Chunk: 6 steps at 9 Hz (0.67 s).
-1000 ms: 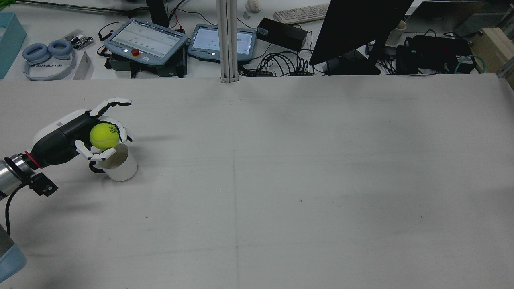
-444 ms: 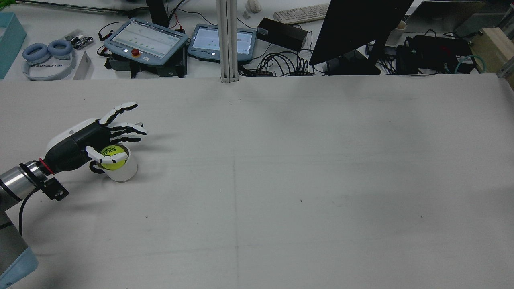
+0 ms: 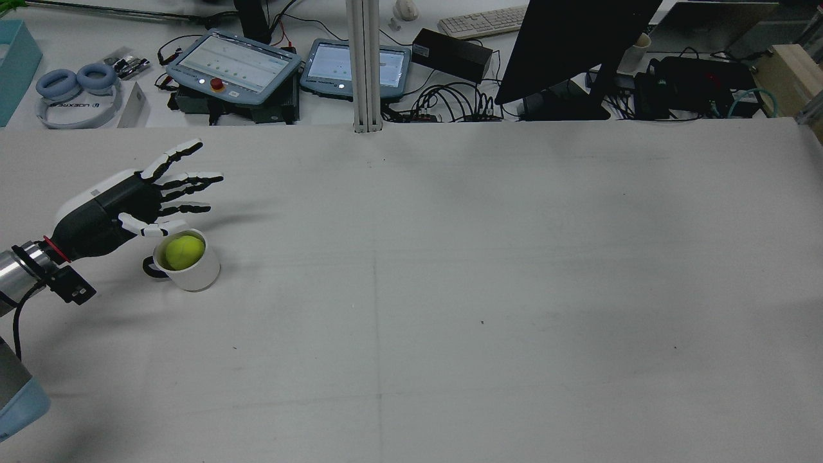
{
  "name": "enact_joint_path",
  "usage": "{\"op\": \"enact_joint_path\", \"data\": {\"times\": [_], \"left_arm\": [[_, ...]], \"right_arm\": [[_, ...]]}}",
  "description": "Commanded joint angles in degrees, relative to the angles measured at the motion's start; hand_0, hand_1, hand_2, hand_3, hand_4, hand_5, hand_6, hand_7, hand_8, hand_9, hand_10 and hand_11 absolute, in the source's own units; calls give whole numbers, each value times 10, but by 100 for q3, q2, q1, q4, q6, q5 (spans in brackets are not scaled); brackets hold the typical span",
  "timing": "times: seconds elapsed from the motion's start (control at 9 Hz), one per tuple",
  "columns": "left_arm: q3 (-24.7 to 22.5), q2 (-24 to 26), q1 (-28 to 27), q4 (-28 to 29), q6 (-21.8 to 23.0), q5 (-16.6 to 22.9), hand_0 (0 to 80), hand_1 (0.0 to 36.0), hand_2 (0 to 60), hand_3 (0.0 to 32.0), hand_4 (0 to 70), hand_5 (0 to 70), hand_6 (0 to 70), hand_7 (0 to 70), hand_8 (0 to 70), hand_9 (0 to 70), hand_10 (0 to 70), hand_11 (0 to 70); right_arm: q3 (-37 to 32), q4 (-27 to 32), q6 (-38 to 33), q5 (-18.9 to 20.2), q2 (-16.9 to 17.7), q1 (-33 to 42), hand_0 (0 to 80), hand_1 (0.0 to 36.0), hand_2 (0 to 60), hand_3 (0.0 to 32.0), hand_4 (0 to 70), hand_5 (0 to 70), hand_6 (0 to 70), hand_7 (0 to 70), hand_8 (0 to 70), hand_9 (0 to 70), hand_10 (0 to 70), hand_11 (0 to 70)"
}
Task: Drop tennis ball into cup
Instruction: 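Open the left hand fingers to release the ball into the mug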
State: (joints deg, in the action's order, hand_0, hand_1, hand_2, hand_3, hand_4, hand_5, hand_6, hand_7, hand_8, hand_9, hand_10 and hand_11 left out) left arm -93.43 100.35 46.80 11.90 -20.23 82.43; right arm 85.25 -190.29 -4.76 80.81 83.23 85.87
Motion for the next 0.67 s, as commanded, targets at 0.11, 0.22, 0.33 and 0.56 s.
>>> {"op": "enact_joint_path", "data": {"times": [0.11, 0.22, 0.33, 0.56], "left_arm": [[-62, -33, 1678, -100, 546, 552, 572, 303, 366, 320, 0, 151, 244, 117, 101, 9, 74, 135], [-35, -50, 2197, -135, 556, 651, 571, 301, 374, 320, 0, 157, 284, 112, 106, 8, 77, 139], [0, -50, 2602, -179, 556, 713, 580, 319, 377, 320, 0, 142, 205, 119, 78, 9, 79, 143], [490, -59, 3114, -101, 573, 819, 562, 269, 331, 320, 0, 172, 402, 82, 120, 3, 84, 148]], "right_arm": [[0, 0, 1, -3, 0, 0, 0, 0, 0, 0, 0, 0, 0, 0, 0, 0, 0, 0], [0, 0, 1, -3, 0, -8, 0, 0, 0, 0, 0, 0, 0, 0, 0, 0, 0, 0], [0, 0, 1, 5, 0, 0, 0, 0, 0, 0, 0, 0, 0, 0, 0, 0, 0, 0], [0, 0, 1, -3, 0, 0, 0, 0, 0, 0, 0, 0, 0, 0, 0, 0, 0, 0]]}}
